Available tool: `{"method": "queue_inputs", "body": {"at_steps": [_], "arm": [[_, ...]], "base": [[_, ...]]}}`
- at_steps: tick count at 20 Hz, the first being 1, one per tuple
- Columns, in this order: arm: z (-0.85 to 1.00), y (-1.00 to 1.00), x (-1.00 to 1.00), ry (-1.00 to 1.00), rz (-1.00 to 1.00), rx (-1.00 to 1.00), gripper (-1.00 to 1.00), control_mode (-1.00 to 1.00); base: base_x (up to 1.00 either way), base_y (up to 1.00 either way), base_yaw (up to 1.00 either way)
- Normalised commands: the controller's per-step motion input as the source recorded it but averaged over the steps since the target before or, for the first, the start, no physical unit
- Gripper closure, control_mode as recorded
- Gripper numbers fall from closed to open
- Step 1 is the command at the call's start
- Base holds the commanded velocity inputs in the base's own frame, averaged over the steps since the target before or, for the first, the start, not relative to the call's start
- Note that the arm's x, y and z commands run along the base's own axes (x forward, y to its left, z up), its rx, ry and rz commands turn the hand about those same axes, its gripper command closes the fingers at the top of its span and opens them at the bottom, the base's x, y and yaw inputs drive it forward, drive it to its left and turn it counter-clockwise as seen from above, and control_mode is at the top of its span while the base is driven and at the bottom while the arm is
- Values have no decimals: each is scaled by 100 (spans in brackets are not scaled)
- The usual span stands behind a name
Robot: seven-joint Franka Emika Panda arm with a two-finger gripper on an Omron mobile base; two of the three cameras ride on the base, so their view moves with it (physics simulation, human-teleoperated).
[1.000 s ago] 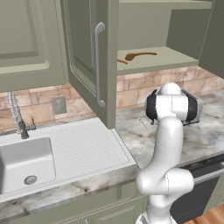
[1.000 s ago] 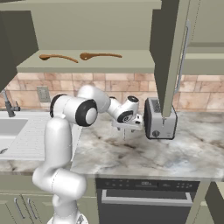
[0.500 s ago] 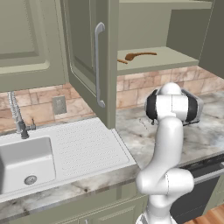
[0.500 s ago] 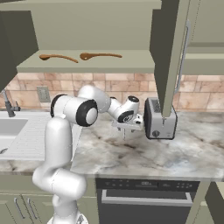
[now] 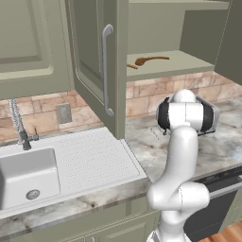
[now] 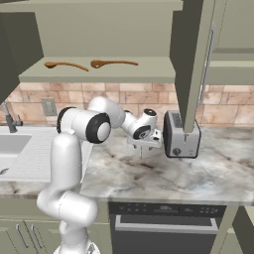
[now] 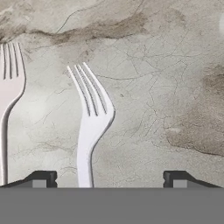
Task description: Organize the utensils by type. Pick up the wooden spoons from the counter and place them in the open cabinet. Then pick up the metallic utensils from the counter and place them in the open drawer.
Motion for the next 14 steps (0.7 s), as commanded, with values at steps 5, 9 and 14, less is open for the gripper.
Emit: {"method": "queue_inputs", "body": {"at_steps": [5, 9, 14], "arm": [[-33, 27, 0, 0, 0, -4, 100, -100], [-32, 14, 0, 0, 0, -1, 100, -100], [-19, 1, -13, 0, 0, 0, 100, -100]], "base": [[0, 0, 0], [0, 0, 0], [0, 0, 0]]}}
